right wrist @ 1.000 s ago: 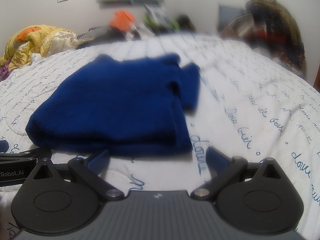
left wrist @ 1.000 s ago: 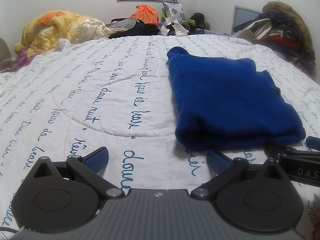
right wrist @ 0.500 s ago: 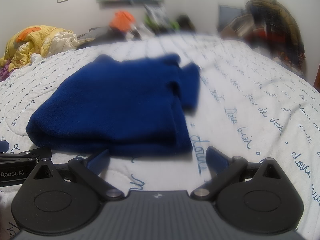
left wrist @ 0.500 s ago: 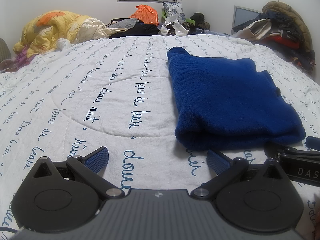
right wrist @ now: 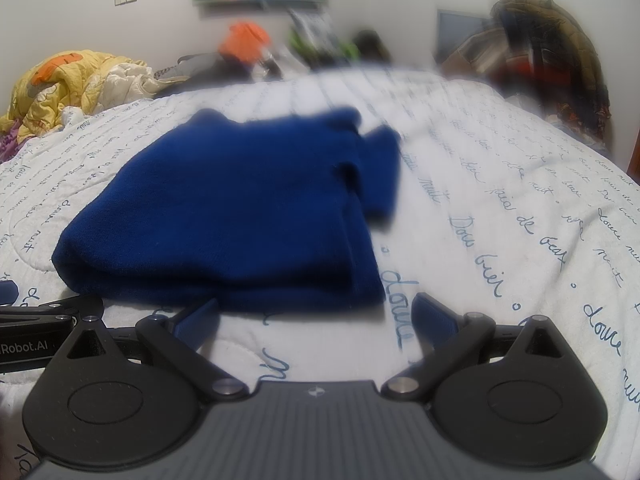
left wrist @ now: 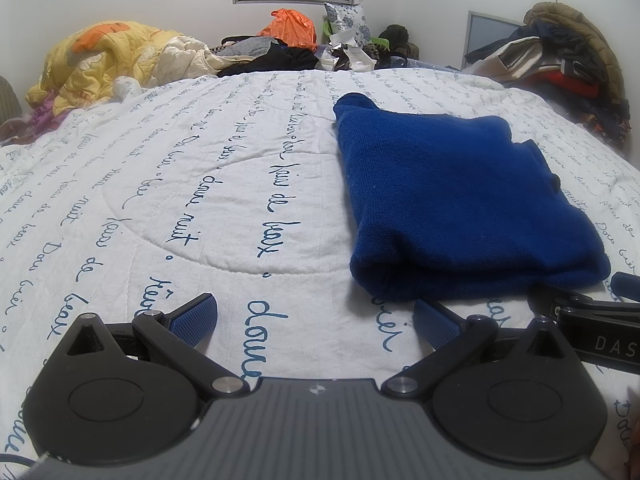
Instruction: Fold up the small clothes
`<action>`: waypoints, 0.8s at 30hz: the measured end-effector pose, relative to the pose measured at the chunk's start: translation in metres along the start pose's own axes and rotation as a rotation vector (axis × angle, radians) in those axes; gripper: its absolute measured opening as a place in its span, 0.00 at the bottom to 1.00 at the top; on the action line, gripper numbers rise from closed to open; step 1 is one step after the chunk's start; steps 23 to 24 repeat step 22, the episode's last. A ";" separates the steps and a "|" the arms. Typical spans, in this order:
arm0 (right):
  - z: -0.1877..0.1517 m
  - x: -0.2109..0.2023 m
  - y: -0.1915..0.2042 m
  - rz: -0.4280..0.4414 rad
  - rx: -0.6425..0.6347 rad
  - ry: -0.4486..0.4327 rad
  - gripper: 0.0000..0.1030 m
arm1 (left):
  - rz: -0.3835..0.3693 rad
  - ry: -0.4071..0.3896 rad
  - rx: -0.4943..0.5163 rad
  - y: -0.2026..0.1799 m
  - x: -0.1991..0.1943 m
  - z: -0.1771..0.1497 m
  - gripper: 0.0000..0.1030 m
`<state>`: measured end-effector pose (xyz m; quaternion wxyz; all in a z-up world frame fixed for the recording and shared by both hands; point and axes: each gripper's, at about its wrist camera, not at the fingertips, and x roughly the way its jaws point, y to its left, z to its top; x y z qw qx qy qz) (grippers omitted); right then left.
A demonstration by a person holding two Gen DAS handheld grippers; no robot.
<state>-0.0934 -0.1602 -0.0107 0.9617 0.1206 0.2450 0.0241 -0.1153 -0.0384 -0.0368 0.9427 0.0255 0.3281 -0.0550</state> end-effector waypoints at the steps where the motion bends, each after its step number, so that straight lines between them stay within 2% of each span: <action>1: 0.000 0.000 -0.001 0.000 0.000 0.000 1.00 | 0.000 0.000 0.000 0.000 0.000 0.000 1.00; 13: -0.001 -0.005 -0.001 0.009 0.001 0.001 1.00 | -0.001 0.013 0.034 -0.001 -0.005 0.001 1.00; 18: -0.002 -0.011 -0.002 0.024 -0.005 0.006 1.00 | 0.016 -0.010 0.041 0.004 -0.018 0.002 1.00; 24: 0.003 -0.017 -0.005 0.040 -0.017 -0.005 1.00 | 0.001 -0.030 0.026 0.009 -0.025 0.006 1.00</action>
